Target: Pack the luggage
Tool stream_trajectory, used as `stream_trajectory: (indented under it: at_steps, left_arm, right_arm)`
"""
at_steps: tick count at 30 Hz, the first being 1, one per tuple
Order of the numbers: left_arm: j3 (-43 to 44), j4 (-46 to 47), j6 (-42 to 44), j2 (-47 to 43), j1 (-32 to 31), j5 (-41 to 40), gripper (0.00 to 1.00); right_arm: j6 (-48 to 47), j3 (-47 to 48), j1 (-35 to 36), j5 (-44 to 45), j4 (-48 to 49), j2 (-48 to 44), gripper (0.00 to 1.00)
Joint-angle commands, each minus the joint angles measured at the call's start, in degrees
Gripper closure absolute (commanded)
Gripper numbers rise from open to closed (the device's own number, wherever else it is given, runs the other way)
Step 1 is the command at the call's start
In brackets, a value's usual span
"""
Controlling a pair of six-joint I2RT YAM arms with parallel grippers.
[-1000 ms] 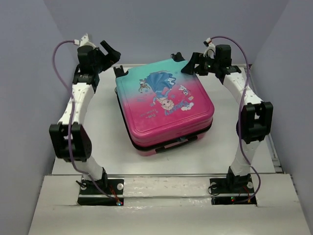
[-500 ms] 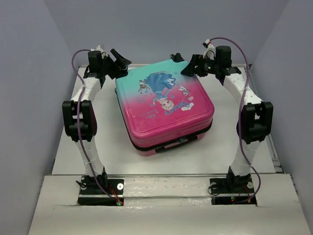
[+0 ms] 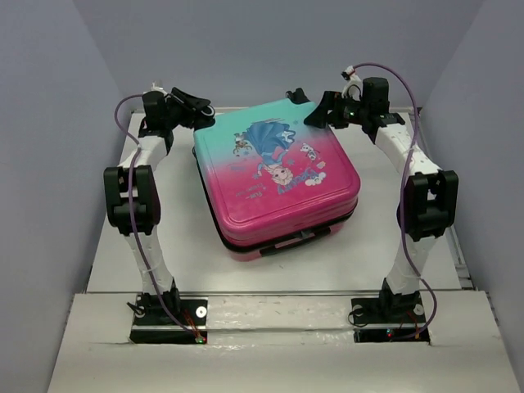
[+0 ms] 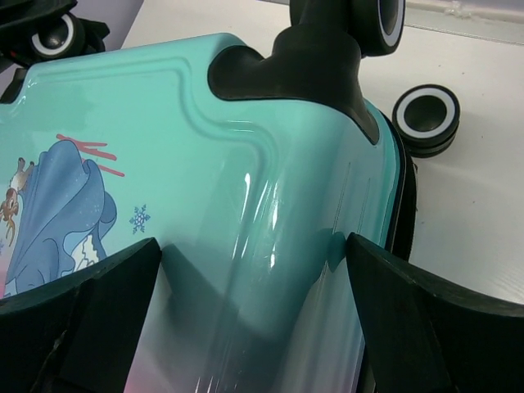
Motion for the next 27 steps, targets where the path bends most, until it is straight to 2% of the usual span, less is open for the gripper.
stream_trajectory:
  at_steps: [1,5,11,14,18,24,27]
  left_arm:
    - [7.1,3.6,-1.6,-9.5,-3.8,4.7,0.94]
    - [16.5,-5.5,0.3,-11.7,-5.7,2.3,0.94]
    - [30.1,-16.2,1.4,-9.8,-8.4,0.7,0.94]
    - [30.5,-18.0,0.0,-10.0,-8.8,0.4,0.94]
    - [28.6,-20.3,0.0,-13.0,-10.0,-0.4,0.94]
    - [11.2,-17.7,3.4,-24.1,-8.4,-3.8,0.94]
    - [3.0,-15.0,3.2,-25.3,-5.9,-2.9,0.94]
  right_arm:
    - [4.9,-0.9,3.7,-5.8,-3.0,-0.6,0.0]
    - [7.1,0.5,3.7,-3.7,-3.1,1.1,0.0]
    - [8.5,3.7,3.7,-2.3,-4.5,3.9,0.0]
    - [8.4,5.1,3.7,-1.9,-5.6,5.2,0.0]
    - [7.1,6.2,3.7,0.4,-7.7,6.1,0.0]
    - [6.3,5.4,3.7,2.0,-8.8,4.6,0.0]
    - [5.7,3.9,3.7,2.1,-8.8,3.2,0.0]
